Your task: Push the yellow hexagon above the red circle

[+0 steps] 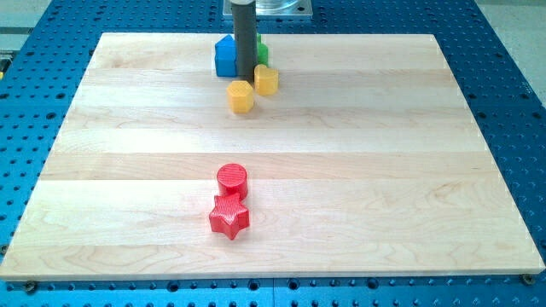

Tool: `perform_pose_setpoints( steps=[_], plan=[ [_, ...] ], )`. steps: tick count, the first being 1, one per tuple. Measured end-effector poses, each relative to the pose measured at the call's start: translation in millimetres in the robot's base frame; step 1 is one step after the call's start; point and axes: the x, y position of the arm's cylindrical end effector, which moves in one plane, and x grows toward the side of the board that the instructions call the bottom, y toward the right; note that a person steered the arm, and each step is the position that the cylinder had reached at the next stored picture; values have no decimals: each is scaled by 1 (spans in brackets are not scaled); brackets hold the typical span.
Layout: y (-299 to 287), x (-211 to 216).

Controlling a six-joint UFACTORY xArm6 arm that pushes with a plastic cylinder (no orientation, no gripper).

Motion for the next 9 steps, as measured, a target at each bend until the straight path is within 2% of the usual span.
perform_pose_setpoints(
  steps=[1, 2, 3, 4, 5, 6, 7, 8, 9],
  plan=[
    [21, 20],
    [-8, 81],
    [-10, 93],
    [-17, 42],
    [-63, 96],
    [-61, 185],
    [-57, 167],
    [-35, 167],
    [-33, 196]
  ],
)
